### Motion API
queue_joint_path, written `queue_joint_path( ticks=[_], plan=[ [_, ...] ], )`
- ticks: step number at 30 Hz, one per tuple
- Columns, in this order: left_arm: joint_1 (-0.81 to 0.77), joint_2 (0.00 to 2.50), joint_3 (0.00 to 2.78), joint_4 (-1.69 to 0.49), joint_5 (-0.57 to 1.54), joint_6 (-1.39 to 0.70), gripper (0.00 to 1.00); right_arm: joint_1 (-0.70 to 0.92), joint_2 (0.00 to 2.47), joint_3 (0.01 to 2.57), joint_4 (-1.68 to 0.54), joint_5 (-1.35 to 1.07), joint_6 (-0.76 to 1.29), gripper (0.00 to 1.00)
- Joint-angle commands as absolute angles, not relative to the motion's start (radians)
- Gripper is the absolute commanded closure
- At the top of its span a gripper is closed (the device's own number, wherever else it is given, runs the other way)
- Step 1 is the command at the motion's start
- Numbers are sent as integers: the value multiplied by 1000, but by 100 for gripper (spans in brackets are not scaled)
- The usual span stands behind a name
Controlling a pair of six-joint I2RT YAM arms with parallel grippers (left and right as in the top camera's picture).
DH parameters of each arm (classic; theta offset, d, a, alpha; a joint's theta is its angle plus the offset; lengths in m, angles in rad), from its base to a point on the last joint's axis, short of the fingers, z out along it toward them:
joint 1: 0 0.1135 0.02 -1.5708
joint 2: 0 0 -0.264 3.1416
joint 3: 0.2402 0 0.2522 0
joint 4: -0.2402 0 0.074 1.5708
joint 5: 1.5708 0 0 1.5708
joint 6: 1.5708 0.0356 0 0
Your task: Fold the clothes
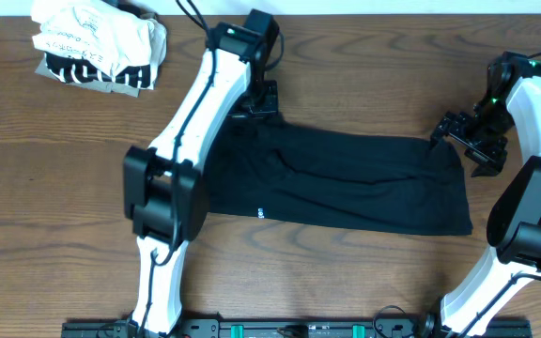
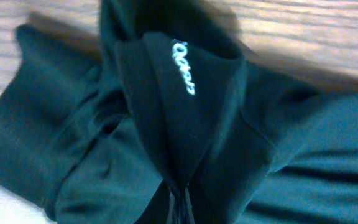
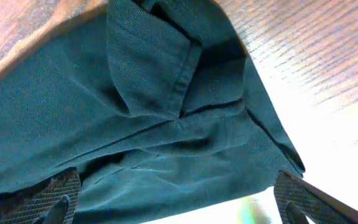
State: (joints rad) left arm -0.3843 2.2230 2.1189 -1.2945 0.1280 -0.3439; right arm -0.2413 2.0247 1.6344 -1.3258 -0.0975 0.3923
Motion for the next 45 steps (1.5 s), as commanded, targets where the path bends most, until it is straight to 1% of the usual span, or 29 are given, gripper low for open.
queue_joint_path(
  ticks=[1,14,15,17,20,21,22,23,24,30,33,35,43,44,45],
  plan=[
    [-383,2186,2121,-1339,120,-362,94,-208,2004,1616,-1319,-94,389,3],
    [-385,2186,2120,-1545,123,-384,94,-176,2004,1539,-1272,-94,408,2],
    [-385,2186,2120,-1561,123,-383,93,-176,2004,1539,-1272,-94,408,2],
    [-385,2186,2120,-1593,123,-383,85,-176,2004,1539,-1272,-94,414,3],
    [-385,2186,2120,-1641,123,-378,83,-176,2004,1539,-1275,-94,416,3],
    [-385,2186,2120,-1658,123,-374,73,-176,2004,1539,-1276,-94,422,3],
    [-386,2186,2120,-1671,123,-366,66,-176,2004,1539,-1277,-95,427,5],
    [-385,2186,2120,-1683,123,-352,52,-176,2004,1539,-1278,-101,426,4],
    [-385,2186,2120,-1690,123,-341,43,-176,2004,1539,-1279,-108,426,4],
    [-385,2186,2119,-1678,123,-319,42,-176,1984,1539,-1283,-180,426,7],
    [-385,2186,2117,-1635,123,-319,42,-175,1956,1539,-1271,-192,426,5],
    [-385,2186,2115,-1601,124,-319,42,-176,1944,1539,-1264,-192,426,1],
    [-400,2186,2065,-1544,150,-326,43,-176,1944,1487,-1254,-143,414,1],
    [-407,2186,2045,-1525,150,-326,44,-176,1944,1467,-1236,-146,414,2],
    [-413,2186,2030,-1511,150,-326,51,-176,1944,1454,-1224,-150,414,10]
  ],
)
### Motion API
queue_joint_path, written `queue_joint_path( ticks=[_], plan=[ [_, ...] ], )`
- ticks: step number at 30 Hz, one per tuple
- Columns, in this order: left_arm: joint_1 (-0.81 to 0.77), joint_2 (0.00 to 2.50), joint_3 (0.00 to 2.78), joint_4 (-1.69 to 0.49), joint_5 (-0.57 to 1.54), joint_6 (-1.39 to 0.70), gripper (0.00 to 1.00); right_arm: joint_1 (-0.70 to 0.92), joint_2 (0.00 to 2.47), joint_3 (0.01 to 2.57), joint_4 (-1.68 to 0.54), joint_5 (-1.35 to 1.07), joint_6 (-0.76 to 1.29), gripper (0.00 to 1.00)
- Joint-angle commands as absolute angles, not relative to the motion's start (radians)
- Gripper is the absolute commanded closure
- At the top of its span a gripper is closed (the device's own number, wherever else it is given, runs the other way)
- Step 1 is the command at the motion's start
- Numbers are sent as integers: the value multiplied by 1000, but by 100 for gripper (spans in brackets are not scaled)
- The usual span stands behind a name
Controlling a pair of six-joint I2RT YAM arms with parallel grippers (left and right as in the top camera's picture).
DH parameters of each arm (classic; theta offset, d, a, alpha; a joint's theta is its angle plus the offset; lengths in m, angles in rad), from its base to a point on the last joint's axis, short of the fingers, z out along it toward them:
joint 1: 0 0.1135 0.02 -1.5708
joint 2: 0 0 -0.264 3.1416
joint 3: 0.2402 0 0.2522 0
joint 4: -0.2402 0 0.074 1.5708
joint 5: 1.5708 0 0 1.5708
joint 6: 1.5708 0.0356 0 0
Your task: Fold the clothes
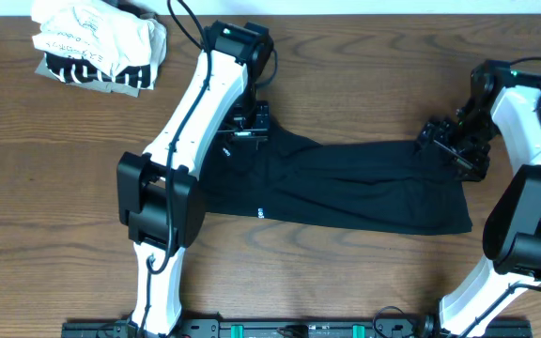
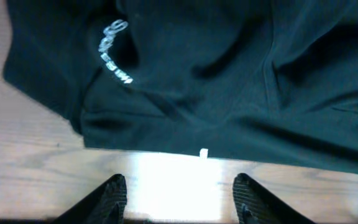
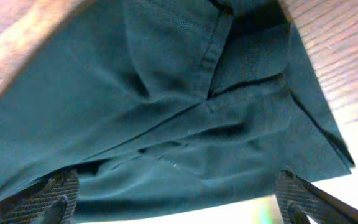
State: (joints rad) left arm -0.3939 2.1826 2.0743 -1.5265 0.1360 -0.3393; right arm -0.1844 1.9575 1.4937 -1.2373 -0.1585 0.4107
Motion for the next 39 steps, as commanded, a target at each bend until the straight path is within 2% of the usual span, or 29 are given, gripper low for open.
queue_joint_path(
  ticks=[1,3,4,5,6,16,23,29,35,39],
  plan=[
    [-420,2186,2012,-1494,150,-326,62,-175,1944,1436,-1210,-164,414,25],
    [-439,2186,1977,-1462,150,-326,91,-174,1944,1403,-1186,-204,410,56],
    [-448,2186,1961,-1449,150,-326,94,-172,1944,1390,-1174,-224,404,75],
    [-457,2186,1950,-1438,150,-326,94,-170,1944,1381,-1163,-242,390,89],
    [-466,2186,1943,-1429,149,-326,94,-166,1944,1374,-1150,-268,367,98],
    [-521,2186,1935,-1380,150,-375,94,-109,1944,1370,-1111,-306,342,96],
    [-522,2186,1911,-1270,150,-368,94,-30,1945,1365,-1005,-323,343,89],
    [-521,2186,1818,-1156,141,-348,94,-11,1945,1365,-962,-281,343,88],
    [-488,2186,1687,-1083,120,-349,94,-15,1945,1343,-963,-184,340,78],
    [-435,2186,1606,-1052,120,-349,94,-33,1949,1296,-923,-183,305,77]
  ],
)
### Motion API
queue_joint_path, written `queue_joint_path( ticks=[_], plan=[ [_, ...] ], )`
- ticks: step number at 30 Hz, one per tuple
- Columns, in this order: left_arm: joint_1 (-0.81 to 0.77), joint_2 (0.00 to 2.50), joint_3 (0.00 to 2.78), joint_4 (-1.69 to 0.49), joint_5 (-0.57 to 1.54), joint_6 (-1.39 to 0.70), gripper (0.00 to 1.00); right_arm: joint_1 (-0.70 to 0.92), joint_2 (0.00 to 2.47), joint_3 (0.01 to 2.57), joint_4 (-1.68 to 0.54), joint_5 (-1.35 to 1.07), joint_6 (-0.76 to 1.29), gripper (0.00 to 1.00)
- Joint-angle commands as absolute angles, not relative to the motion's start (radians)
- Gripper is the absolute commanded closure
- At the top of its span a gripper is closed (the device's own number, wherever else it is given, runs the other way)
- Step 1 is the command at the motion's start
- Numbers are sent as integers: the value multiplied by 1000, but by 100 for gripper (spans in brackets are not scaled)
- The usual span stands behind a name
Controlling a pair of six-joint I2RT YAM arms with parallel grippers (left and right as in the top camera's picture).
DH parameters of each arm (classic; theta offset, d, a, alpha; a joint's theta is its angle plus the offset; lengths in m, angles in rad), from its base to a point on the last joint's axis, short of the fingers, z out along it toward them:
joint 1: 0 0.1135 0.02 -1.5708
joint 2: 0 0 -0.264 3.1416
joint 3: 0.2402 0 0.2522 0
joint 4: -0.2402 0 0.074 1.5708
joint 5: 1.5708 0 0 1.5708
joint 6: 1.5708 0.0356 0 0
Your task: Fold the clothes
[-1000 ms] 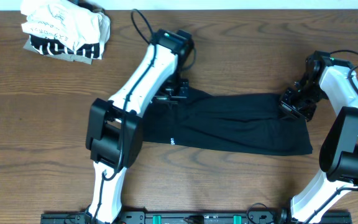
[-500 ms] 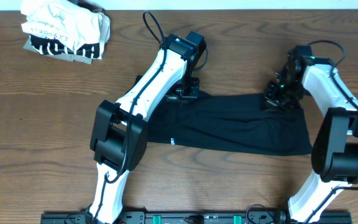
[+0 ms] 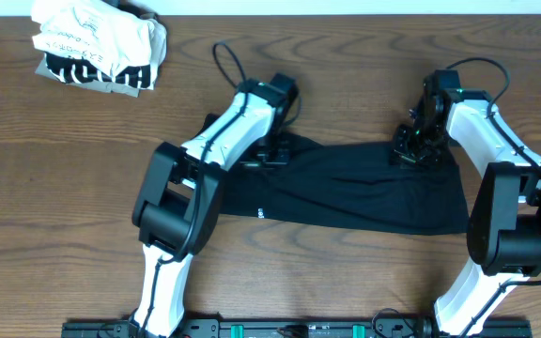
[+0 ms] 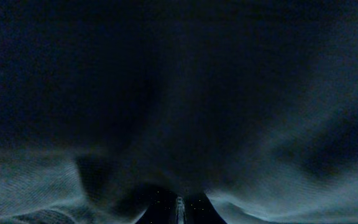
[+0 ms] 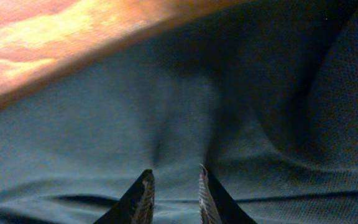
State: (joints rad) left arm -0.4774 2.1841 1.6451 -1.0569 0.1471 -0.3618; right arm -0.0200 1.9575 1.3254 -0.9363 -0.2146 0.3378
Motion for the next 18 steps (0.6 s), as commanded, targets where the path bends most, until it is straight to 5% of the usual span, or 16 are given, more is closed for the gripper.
queue_joint_path(
  ticks=[1,18],
  plan=[
    [-421,2186,1592,-1050,120,-349,94,-37,1949,1282,-911,-183,306,77],
    [-263,2186,1548,-1056,120,-307,94,-158,1949,1186,-902,-101,321,81]
  ],
)
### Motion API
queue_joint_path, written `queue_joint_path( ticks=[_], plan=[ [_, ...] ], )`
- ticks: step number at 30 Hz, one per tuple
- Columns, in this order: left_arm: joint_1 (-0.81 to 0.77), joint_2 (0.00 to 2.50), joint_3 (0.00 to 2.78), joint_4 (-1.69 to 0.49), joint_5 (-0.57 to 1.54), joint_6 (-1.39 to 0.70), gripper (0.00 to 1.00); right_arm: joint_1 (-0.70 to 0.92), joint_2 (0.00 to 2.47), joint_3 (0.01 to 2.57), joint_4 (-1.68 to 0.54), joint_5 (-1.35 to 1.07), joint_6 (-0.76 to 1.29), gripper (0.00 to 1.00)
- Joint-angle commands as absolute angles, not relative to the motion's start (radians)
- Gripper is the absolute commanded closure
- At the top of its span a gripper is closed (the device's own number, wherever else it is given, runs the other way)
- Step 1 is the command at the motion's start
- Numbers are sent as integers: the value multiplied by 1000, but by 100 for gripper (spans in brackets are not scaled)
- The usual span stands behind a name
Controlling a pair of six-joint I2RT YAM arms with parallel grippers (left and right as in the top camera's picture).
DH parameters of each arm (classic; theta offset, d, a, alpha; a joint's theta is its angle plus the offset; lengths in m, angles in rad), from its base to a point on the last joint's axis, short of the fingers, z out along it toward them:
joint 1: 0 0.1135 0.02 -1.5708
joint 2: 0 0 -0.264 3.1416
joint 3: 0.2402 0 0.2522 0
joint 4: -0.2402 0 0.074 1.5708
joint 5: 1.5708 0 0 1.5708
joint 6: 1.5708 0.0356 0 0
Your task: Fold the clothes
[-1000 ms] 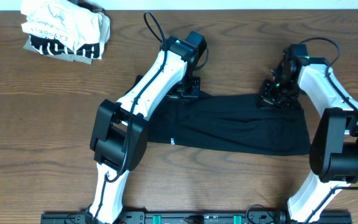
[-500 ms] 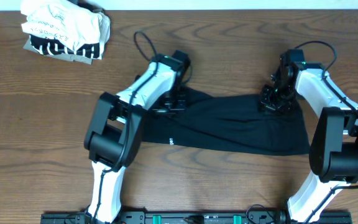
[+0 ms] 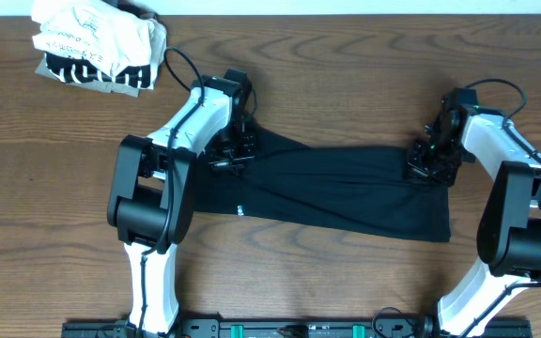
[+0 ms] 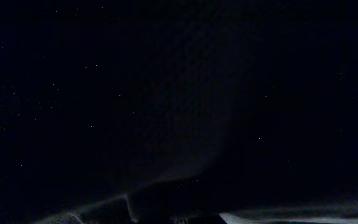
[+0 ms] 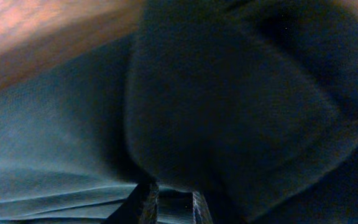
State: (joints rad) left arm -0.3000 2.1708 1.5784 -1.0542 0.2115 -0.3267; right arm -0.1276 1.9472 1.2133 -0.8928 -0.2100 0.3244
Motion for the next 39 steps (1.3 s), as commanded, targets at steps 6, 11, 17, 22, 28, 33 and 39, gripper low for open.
queue_joint_path(
  ticks=[6,11,17,22,28,33,39],
  plan=[
    [-251,2186,1549,-1056,120,-307,94,-180,1949,1187,-902,-104,321,81],
    [-257,2183,1550,-1057,120,-307,94,-180,1948,1202,-906,-147,321,85],
    [-258,2112,1551,-1077,120,-307,94,-183,1923,1252,-958,-162,349,87],
    [-259,1990,1551,-1107,120,-311,94,-184,1871,1296,-1022,-160,366,87],
    [-259,1863,1551,-1155,120,-311,86,-184,1745,1298,-1056,-144,370,74],
    [-259,1824,1551,-1220,119,-307,38,-208,1653,1298,-1153,31,374,1],
    [-259,1824,1550,-1243,119,-307,12,-300,1647,1269,-1180,9,364,1]
  ],
)
